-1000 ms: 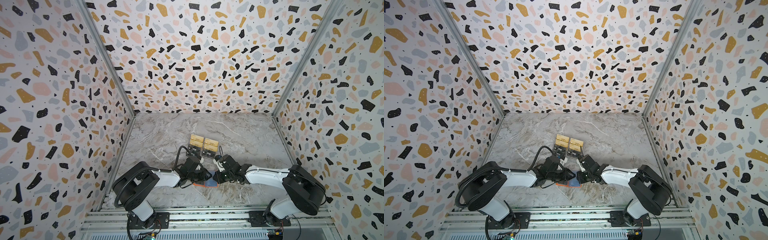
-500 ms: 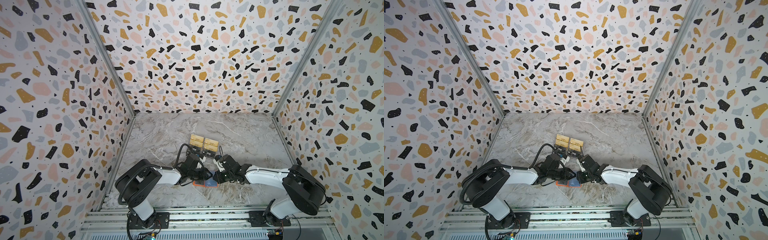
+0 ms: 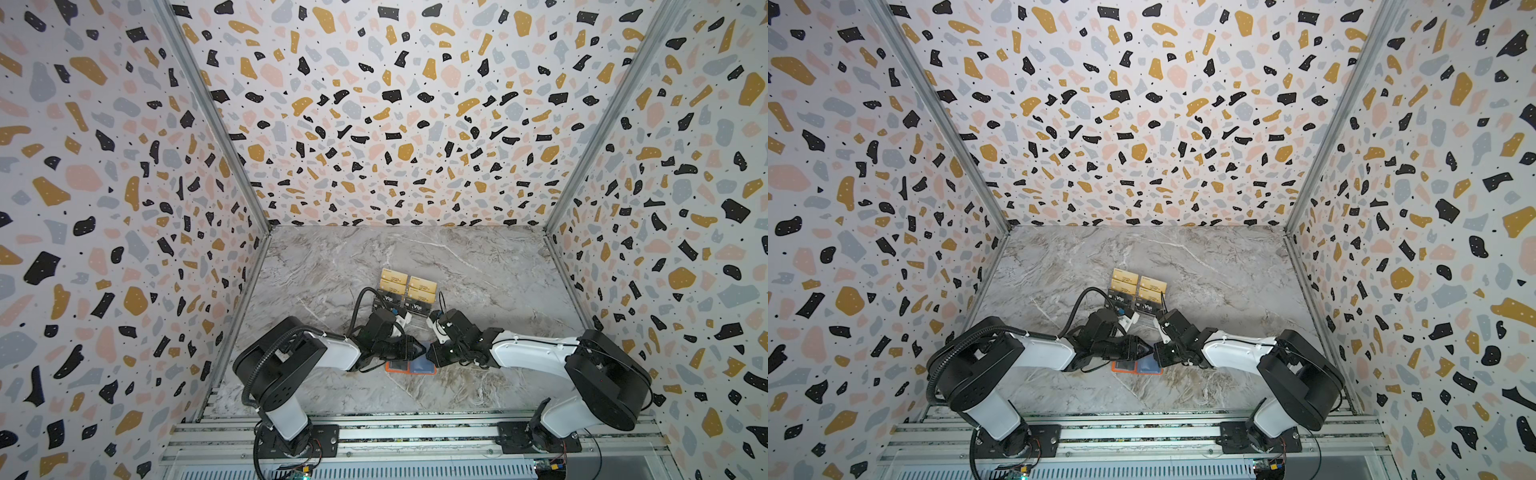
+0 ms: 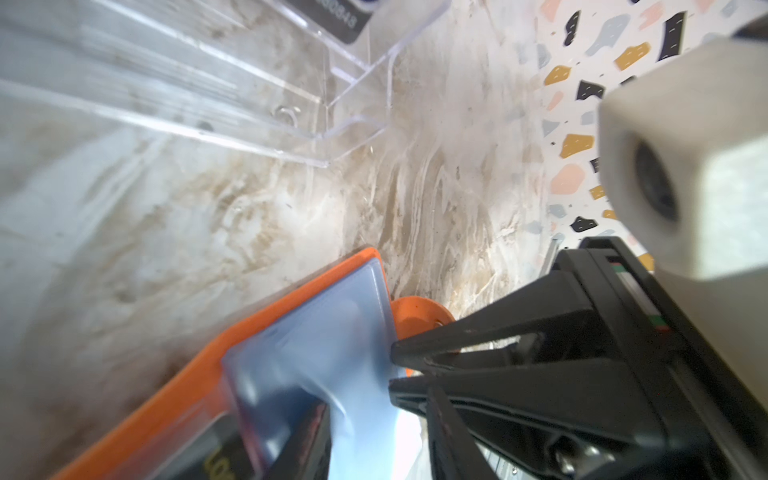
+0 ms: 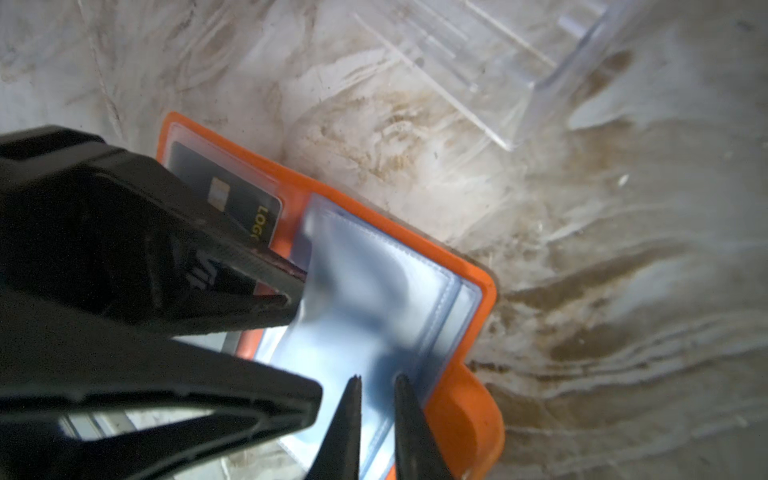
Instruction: Put the credit cards into the card holder
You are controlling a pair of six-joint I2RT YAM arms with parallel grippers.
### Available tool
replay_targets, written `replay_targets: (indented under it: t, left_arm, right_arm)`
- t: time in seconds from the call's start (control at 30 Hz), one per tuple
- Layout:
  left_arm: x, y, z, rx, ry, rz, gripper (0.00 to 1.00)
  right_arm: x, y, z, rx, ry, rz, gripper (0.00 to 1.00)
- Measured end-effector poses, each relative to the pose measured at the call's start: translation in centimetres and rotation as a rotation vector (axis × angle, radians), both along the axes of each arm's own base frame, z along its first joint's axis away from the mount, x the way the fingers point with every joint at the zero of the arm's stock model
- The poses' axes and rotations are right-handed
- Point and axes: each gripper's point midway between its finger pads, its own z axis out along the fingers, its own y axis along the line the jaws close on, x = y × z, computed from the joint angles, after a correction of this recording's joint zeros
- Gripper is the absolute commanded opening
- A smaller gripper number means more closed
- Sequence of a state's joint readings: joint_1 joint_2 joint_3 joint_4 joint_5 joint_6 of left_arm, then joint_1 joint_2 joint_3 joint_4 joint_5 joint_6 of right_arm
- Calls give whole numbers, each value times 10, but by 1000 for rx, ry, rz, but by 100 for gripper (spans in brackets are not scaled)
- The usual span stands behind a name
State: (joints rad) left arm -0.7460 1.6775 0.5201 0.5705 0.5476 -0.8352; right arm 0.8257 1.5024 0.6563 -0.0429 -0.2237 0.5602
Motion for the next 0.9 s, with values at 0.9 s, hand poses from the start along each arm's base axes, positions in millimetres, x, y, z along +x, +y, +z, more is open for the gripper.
replay_targets:
  t: [0.9]
  left_arm:
    - [-6,3,6,-153,121,118,46]
  right_arm:
    - [-1,1,0,2,2,-3,18]
